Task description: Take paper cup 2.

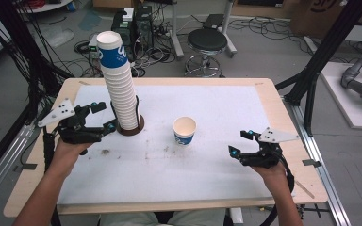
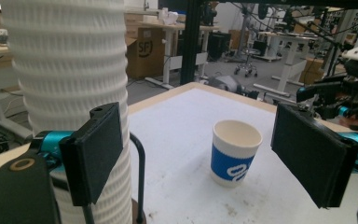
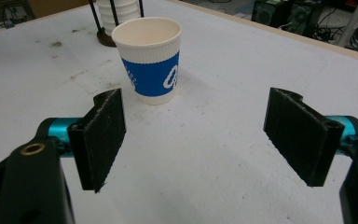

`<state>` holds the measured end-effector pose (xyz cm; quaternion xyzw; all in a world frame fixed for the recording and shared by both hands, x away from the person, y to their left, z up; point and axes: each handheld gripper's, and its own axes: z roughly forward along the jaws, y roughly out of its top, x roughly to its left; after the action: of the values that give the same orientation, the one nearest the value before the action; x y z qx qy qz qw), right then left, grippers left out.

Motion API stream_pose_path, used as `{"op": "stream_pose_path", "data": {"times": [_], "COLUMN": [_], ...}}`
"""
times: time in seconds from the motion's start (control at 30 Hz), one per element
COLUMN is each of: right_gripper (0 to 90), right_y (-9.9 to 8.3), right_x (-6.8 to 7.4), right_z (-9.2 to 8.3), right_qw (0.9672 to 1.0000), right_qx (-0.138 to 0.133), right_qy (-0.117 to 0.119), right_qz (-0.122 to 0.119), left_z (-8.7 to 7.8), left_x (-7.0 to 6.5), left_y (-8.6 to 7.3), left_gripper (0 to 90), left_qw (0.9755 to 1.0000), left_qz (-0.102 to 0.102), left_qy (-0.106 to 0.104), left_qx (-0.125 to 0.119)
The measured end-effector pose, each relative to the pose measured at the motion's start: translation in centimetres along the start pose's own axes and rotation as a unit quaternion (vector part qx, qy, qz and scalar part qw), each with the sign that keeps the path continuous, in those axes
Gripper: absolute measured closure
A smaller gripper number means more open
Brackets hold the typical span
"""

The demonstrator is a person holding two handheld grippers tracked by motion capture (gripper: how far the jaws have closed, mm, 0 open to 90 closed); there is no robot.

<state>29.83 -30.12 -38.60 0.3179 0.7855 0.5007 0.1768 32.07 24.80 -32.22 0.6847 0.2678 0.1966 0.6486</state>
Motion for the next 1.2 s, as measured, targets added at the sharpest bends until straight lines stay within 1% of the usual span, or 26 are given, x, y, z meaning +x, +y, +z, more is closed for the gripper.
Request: {"op": "stream_pose_path", "data": {"times": [0.03,0.07,0.13,0.23,0.27,0.4,0.47,0.5,0.57,0.67,0.7,0.77,0.8,0.87,0.97,1.03,1.07,1.2], "right_gripper": [21.4,21.3,21.3,21.4,21.3,21.4,21.3,21.3,21.4,21.3,21.4,21.3,21.3,21.3,21.3,21.4,21.3,21.3], "right_y": [0.0,0.0,0.0,-0.1,-0.1,-0.1,-0.1,-0.1,-0.1,-0.1,-0.1,-0.1,-0.1,-0.1,-0.1,-0.1,-0.1,-0.1], "right_x": [0.0,0.0,0.0,0.0,0.0,-0.1,-0.1,-0.1,-0.1,-0.1,-0.1,-0.2,-0.2,-0.1,-0.2,-0.2,-0.2,-0.2], "right_z": [0.0,-0.1,-0.1,-0.2,-0.2,-0.3,-0.4,-0.4,-0.4,-0.4,-0.4,-0.4,-0.4,-0.4,-0.3,-0.4,-0.4,-0.4], "right_qw": [1.0,1.0,1.0,1.0,1.0,1.0,1.0,1.0,1.0,1.0,1.0,1.0,1.0,1.0,1.0,1.0,1.0,1.0], "right_qx": [-0.001,0.001,-0.001,0.0,0.001,-0.002,-0.001,-0.002,-0.003,-0.002,-0.002,-0.001,-0.002,0.0,0.0,0.0,-0.003,-0.001], "right_qy": [-0.001,0.001,-0.002,-0.001,-0.001,-0.003,-0.002,-0.003,-0.003,-0.002,-0.002,-0.001,-0.003,-0.001,0.0,0.0,-0.002,0.0], "right_qz": [0.0,0.002,0.0,0.003,0.003,0.001,0.004,0.002,0.001,0.004,0.005,0.003,0.002,0.006,0.005,0.006,0.002,0.006], "left_z": [-0.1,-0.1,-0.3,-0.3,-0.4,-0.3,-0.1,0.0,0.1,0.2,0.3,0.3,0.4,0.5,0.6,0.8,0.8,1.1], "left_x": [0.1,0.2,0.4,0.8,1.0,1.6,1.8,2.0,2.2,2.5,2.5,2.7,2.8,3.1,3.4,3.5,3.7,4.3], "left_y": [0.6,1.1,2.3,3.9,4.4,6.2,6.9,7.1,7.7,8.7,9.0,9.8,10.1,10.8,11.6,12.0,12.2,12.8], "left_gripper": [16.7,16.7,16.7,16.7,16.7,16.7,16.6,16.7,16.7,16.7,16.7,16.7,16.6,16.6,16.7,16.7,16.7,16.6], "left_qw": [1.0,1.0,1.0,0.9999,0.9998,0.9999,1.0,1.0,1.0,0.9999,1.0,1.0,1.0,1.0,0.9999,0.9998,0.9998,0.9996], "left_qz": [-0.003,-0.002,0.0,-0.007,-0.009,-0.006,-0.005,-0.007,-0.005,-0.004,-0.003,0.004,0.004,0.006,0.007,0.012,0.012,0.008], "left_qy": [-0.002,-0.003,-0.005,-0.01,-0.01,-0.007,-0.005,-0.005,-0.004,-0.009,-0.008,-0.004,-0.004,0.001,0.004,0.008,0.011,0.02], "left_qx": [-0.003,-0.005,-0.007,-0.012,-0.012,-0.01,-0.004,-0.004,-0.001,-0.003,0.0,0.004,0.002,0.007,0.007,0.014,0.015,0.019]}}
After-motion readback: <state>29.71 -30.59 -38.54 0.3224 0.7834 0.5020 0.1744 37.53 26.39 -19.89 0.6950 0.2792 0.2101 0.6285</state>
